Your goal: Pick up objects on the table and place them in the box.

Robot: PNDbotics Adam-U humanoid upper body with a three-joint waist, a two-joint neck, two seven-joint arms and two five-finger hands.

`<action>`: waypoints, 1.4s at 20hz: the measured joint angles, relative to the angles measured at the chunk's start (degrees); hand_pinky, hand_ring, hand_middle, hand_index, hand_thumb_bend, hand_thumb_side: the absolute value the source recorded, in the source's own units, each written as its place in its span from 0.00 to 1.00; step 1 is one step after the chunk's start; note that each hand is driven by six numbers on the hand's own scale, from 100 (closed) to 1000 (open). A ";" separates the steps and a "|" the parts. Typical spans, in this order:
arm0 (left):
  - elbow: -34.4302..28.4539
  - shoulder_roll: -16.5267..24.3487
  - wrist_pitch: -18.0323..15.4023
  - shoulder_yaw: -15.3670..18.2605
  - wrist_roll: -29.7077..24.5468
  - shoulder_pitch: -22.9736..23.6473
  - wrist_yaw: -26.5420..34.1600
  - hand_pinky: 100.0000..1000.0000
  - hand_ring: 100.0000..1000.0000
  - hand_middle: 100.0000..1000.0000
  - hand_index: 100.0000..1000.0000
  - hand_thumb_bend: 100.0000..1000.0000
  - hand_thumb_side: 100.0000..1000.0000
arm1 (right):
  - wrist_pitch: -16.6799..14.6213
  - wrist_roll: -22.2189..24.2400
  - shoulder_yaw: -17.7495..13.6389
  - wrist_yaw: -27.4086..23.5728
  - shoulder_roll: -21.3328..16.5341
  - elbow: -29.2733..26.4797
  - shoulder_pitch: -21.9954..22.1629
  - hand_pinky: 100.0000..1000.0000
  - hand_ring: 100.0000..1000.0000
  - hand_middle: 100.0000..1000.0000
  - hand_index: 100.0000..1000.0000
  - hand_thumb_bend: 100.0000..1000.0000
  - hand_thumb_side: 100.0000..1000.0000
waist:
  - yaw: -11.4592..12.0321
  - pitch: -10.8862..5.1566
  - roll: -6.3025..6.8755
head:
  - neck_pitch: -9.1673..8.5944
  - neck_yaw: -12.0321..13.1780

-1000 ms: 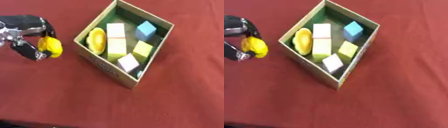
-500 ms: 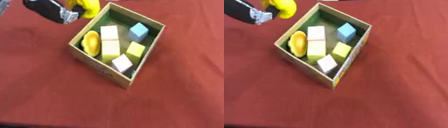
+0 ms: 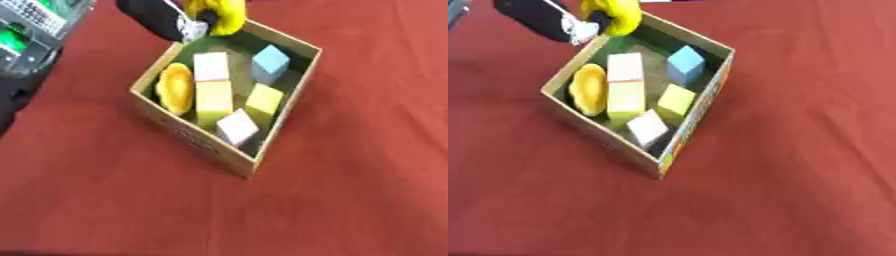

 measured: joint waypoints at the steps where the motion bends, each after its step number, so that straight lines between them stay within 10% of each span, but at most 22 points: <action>1: 1.38 -0.61 -0.41 -0.32 -0.12 -0.01 -0.76 0.73 0.62 0.62 0.74 0.23 0.06 | 0.01 -0.04 -0.01 0.00 0.01 0.00 0.02 0.79 0.79 0.58 0.78 0.00 0.53 | -0.05 0.02 0.00 | -0.04 -0.05; 15: 16.19 -5.13 -11.47 2.20 2.96 -1.18 -7.30 0.81 0.76 0.80 0.91 0.40 0.32 | -0.01 -0.39 -0.04 -0.25 0.66 0.00 0.21 0.79 0.79 0.57 0.78 0.00 0.53 | 0.20 -0.06 -0.73 | 0.00 -0.55; 19: 15.32 -5.12 -11.99 4.46 4.38 -1.16 -7.02 0.77 0.69 0.70 0.83 0.24 0.21 | 0.14 -0.61 -0.05 -0.47 0.99 0.00 0.28 0.79 0.79 0.57 0.78 0.00 0.52 | 0.51 -0.55 -0.86 | 0.24 -0.81; 28: 4.20 -0.09 -11.18 14.57 11.51 4.24 -1.11 0.74 0.61 0.62 0.79 0.00 0.34 | -0.43 -1.22 -0.77 -0.39 1.01 0.00 1.44 0.80 0.80 0.59 0.78 0.00 0.53 | 3.06 -1.88 -1.66 | 1.19 -2.53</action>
